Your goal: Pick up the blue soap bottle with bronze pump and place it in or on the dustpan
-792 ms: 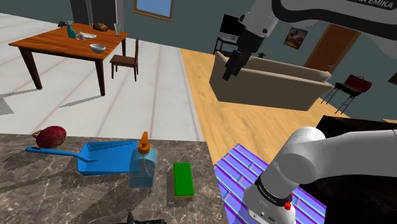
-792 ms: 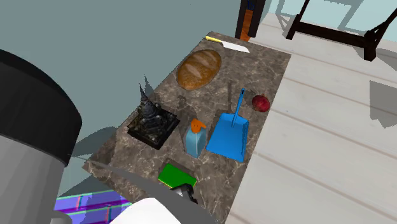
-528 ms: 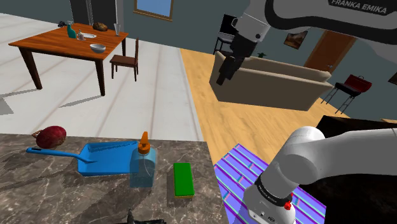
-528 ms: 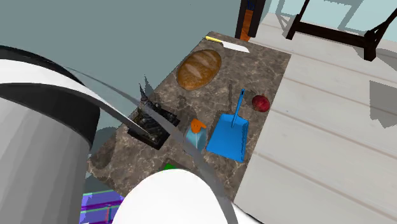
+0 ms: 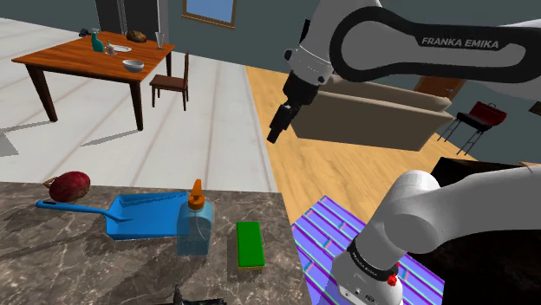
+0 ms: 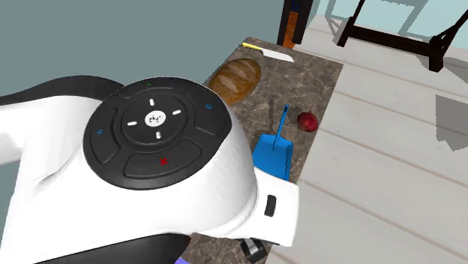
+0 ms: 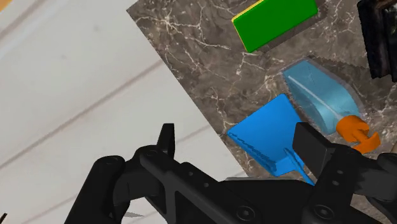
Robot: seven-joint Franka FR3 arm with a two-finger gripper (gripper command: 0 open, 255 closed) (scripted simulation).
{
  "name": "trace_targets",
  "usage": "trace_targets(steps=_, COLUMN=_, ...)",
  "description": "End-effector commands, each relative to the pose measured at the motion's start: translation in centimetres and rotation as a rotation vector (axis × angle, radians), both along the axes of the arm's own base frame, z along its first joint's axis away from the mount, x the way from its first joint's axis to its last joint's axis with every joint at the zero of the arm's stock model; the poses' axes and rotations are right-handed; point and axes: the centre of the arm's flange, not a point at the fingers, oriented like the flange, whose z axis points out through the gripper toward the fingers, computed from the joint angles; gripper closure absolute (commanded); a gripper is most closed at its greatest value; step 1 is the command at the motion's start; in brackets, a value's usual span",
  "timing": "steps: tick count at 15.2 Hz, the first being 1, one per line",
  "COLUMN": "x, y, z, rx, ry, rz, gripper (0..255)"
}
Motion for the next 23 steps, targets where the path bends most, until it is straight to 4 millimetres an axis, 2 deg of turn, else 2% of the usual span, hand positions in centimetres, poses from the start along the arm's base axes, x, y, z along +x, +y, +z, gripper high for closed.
trace_targets(steps=1, x=0.1, y=2.1, z=-1.5, rx=0.002, ry=-0.006, rz=0.037, gripper=0)
trace_targets(steps=9, x=0.0, y=10.3, z=-7.7, rx=0.005, ry=-0.023, rz=0.182, gripper=0)
trace_targets(steps=17, x=-1.2, y=18.4, z=-13.9, rx=0.008, ry=-0.041, rz=0.327, gripper=0)
trace_targets(steps=23, x=-0.8, y=18.9, z=-16.5, rx=0.008, ry=-0.041, rz=0.328, gripper=0)
